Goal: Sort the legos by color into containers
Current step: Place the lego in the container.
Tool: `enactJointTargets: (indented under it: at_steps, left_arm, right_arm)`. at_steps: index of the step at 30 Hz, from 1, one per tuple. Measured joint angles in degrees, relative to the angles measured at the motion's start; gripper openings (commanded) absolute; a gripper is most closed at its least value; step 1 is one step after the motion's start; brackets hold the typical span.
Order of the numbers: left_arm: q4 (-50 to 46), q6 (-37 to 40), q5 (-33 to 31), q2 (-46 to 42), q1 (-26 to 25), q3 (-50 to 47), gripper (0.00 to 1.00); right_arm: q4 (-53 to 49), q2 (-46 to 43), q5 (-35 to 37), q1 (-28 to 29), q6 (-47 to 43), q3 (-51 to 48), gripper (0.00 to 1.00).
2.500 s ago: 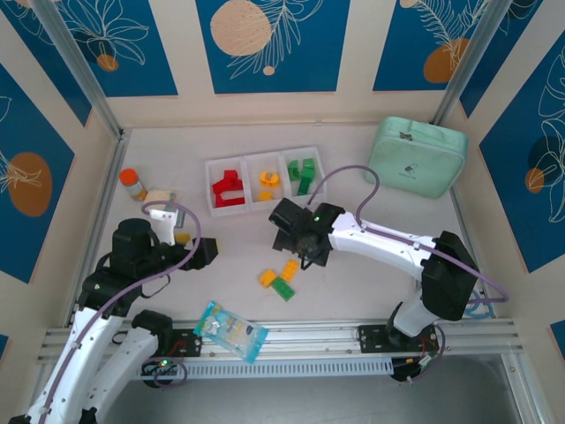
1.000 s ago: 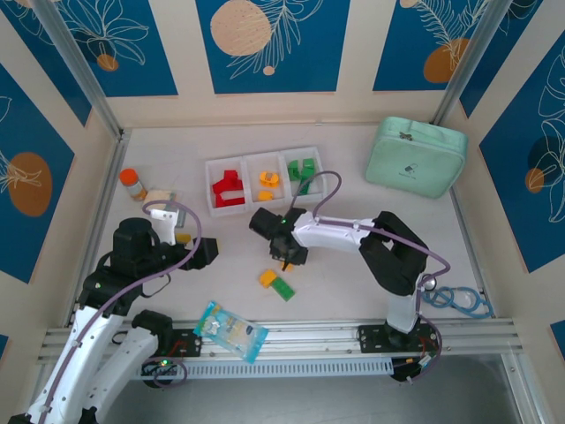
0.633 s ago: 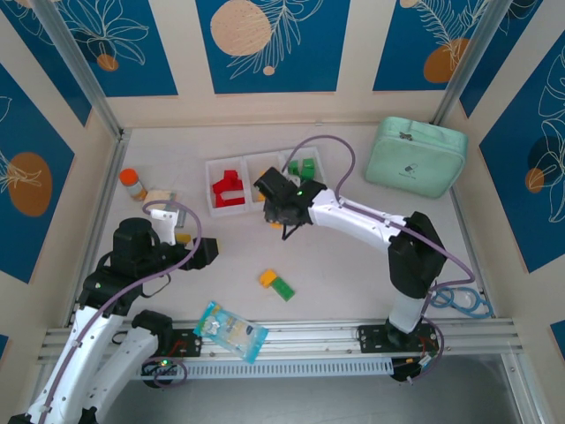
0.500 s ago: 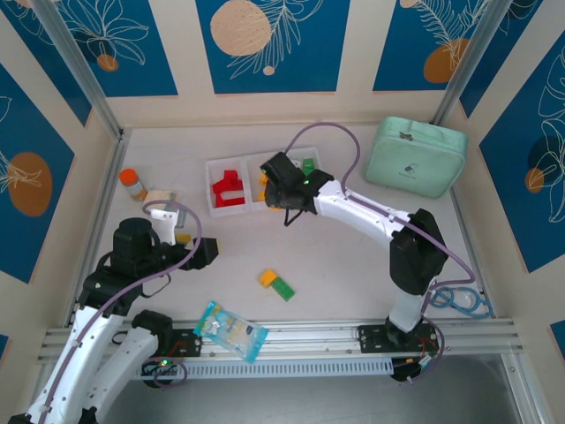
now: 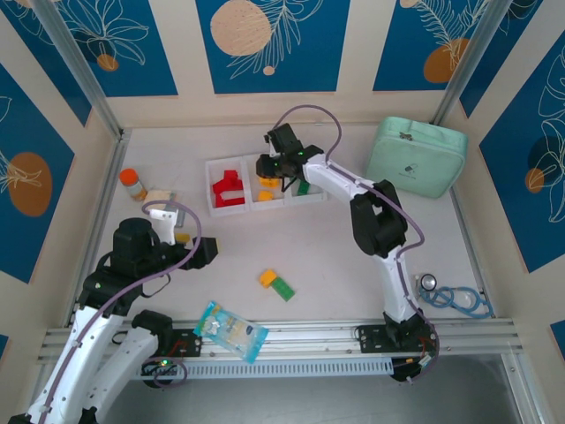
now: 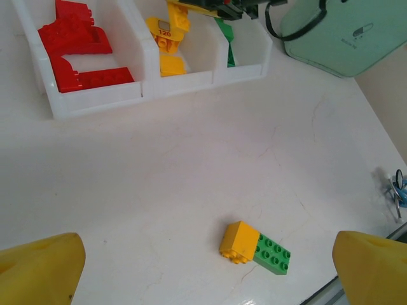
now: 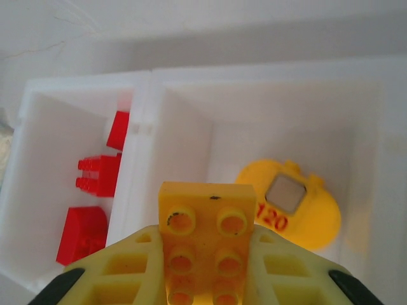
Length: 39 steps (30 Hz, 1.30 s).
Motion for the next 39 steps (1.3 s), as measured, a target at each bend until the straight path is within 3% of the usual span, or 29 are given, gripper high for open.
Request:
enactJointTargets:
  at_steps: [5, 12, 19, 25, 33, 39]
  left_arm:
    - [-0.02, 0.00, -0.57, 0.02, 0.00, 0.00, 0.99]
    - [-0.02, 0.02, -0.50, 1.07, 0.00, 0.00, 0.99]
    - [-0.39, 0.70, 1.09, 7.17, 0.00, 0.02, 0.99]
    - [-1.60, 1.22, 0.74, 13.40, -1.97, 0.46, 1.00]
    - [-3.45, -3.32, -6.43, 22.08, -20.46, 2.01, 0.99]
    - [0.24, -14.53, -11.63, 29.83, -29.49, 1.22, 0.99]
  right_arm:
    - [-2.25, 5.64, -2.99, -0.52, -2.29, 8.22, 0.41]
    - [-6.01, 6.05, -3.61, -0.15, -2.93, 9.49, 1.00]
    - [-12.79, -2.43, -0.11, 2.69, -2.80, 7.48, 0.99]
    - [-12.98, -28.06, 3.08, 5.57, -0.92, -8.81, 0.99]
    - [-9.16, -67.47, 6.93, 8.66, 6.10, -47.43, 0.99]
    - [-13.62, -81.33, 7.37, 5.88, 11.82, -66.99, 0.99]
